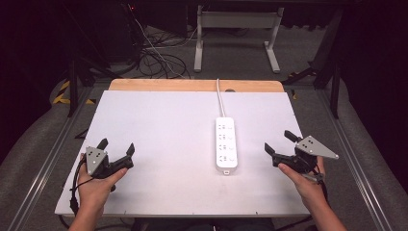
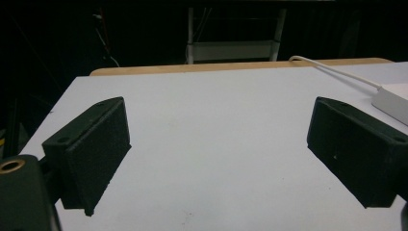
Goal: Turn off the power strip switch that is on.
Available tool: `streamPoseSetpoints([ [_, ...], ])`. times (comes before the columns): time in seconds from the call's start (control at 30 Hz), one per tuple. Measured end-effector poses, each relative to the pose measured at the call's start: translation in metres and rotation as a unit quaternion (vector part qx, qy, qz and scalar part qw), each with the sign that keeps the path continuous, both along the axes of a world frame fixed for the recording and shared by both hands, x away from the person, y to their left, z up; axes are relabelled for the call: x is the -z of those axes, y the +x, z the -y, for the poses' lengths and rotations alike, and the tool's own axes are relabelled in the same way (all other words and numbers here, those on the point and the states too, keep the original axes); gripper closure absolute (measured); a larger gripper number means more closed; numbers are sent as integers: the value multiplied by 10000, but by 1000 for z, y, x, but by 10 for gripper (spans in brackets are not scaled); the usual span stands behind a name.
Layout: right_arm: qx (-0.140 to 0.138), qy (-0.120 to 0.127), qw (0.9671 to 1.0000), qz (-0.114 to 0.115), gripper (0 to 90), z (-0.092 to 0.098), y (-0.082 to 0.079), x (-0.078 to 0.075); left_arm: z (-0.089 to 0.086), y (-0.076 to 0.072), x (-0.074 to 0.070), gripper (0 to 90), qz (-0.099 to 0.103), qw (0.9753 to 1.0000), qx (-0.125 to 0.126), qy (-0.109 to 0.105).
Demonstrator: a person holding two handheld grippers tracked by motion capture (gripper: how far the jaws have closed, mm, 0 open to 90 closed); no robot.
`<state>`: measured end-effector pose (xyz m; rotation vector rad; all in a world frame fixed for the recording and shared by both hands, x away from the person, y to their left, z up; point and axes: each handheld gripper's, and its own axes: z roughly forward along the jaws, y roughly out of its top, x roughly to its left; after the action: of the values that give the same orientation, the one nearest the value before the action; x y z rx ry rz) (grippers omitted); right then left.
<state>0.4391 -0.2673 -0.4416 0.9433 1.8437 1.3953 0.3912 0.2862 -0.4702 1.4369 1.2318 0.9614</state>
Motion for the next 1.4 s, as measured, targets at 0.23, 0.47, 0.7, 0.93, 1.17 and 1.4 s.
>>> streamPoseSetpoints([
  [0.23,-55,22,10000,48,134,-1,-1,-2,-2,-2,0,82,5,10000,-38,17],
  [0.47,-28,-9,10000,47,137,0,-3,-1,0,2,0,82,-19,10000,3,20],
  [0.7,3,-33,10000,55,185,5,-8,0,6,8,0,82,-12,9999,129,23],
  [0.93,-90,-57,9998,174,361,8,-13,-2,8,11,0,82,-11,9998,182,4],
  [1.17,-287,-96,9995,118,564,6,-17,-4,9,11,0,84,-28,9998,201,12],
  [1.4,-406,-134,9990,-141,691,-2,-19,-8,7,10,0,85,-29,9999,170,-3],
])
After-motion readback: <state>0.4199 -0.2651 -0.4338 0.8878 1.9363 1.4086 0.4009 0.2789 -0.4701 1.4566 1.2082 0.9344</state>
